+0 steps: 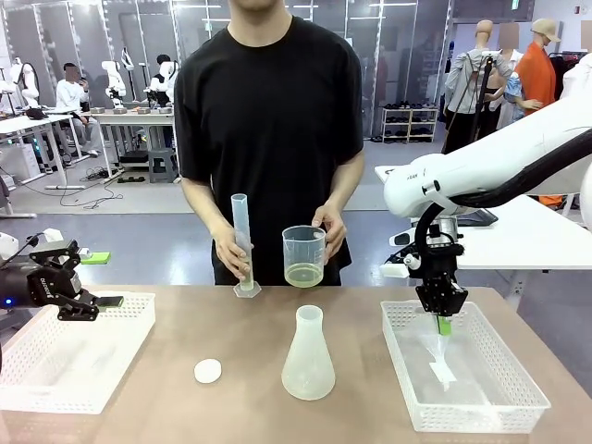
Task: Prepare the solutions needed for the experiment.
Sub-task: Pick up the Plastic Funnel and insert it into the Big flask.
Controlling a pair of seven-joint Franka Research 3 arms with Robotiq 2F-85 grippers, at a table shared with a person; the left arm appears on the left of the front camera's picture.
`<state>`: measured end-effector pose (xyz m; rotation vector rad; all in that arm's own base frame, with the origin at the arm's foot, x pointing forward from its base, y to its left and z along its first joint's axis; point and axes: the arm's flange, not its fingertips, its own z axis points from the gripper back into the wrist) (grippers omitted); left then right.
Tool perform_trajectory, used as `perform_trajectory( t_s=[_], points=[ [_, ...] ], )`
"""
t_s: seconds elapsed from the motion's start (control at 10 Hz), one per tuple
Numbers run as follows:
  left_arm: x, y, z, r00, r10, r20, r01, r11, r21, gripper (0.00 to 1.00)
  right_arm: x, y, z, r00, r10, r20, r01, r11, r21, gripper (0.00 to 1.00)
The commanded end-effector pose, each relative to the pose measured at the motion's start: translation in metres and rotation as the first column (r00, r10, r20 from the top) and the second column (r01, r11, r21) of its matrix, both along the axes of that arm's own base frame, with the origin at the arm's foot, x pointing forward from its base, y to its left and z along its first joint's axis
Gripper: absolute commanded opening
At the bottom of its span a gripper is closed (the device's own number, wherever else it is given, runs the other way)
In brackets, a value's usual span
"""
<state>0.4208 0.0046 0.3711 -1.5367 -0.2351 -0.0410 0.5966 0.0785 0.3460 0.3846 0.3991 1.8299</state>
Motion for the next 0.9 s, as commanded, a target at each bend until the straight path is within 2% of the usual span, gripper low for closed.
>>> perform_trajectory(
  t_s=[0.0, 0.2, 0.4, 0.6, 0.8],
  points=[
    [0.0, 0.0, 0.0, 1.0, -0.001, 0.004, 0.001, 1.0, -0.001, 1.0, -0.014, 0.0, 0.014, 0.997, 0.001, 0.084, 0.001, 1.0, -0.016, 0.0],
    [0.0, 0.0, 0.0, 1.0, -0.001, 0.004, 0.001, 1.0, -0.001, 1.0, -0.04, 0.006, 0.047, 0.974, -0.006, 0.224, 0.016, 0.999, -0.041, 0.0],
    [0.0, 0.0, 0.0, 1.0, -0.001, 0.004, 0.001, 1.0, -0.001, 1.0, -0.064, 0.011, 0.077, 0.937, -0.012, 0.35, 0.039, 0.997, -0.07, 0.0],
    [0.0, 0.0, 0.0, 1.0, -0.001, 0.004, 0.001, 1.0, -0.001, 1.0, -0.091, 0.016, 0.109, 0.855, -0.028, 0.518, 0.074, 0.995, -0.068, 0.0],
    [0.0, 0.0, 0.0, 1.0, -0.001, 0.004, 0.001, 1.0, -0.001, 1.0, -0.117, 0.021, 0.138, 0.759, -0.025, 0.651, 0.108, 0.99, -0.089, 0.0]
  ],
)
